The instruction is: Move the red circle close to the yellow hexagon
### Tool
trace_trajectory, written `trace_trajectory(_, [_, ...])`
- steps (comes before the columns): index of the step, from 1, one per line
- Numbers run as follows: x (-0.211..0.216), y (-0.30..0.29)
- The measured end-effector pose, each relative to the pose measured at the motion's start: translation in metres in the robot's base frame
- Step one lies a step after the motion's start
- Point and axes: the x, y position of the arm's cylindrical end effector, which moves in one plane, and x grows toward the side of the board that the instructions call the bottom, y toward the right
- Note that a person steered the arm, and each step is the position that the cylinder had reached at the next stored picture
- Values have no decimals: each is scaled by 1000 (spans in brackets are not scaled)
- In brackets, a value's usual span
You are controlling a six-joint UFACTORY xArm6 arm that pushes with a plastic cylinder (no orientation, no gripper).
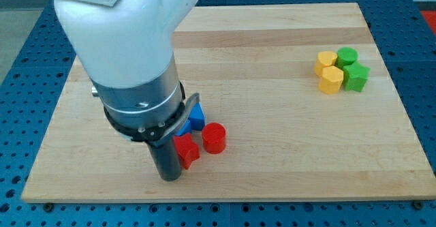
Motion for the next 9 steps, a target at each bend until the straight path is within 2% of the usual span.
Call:
trace_trajectory(2, [-23, 8])
trace_trajectory(6, [-42, 94])
trace_trajectory(9, [-106, 129])
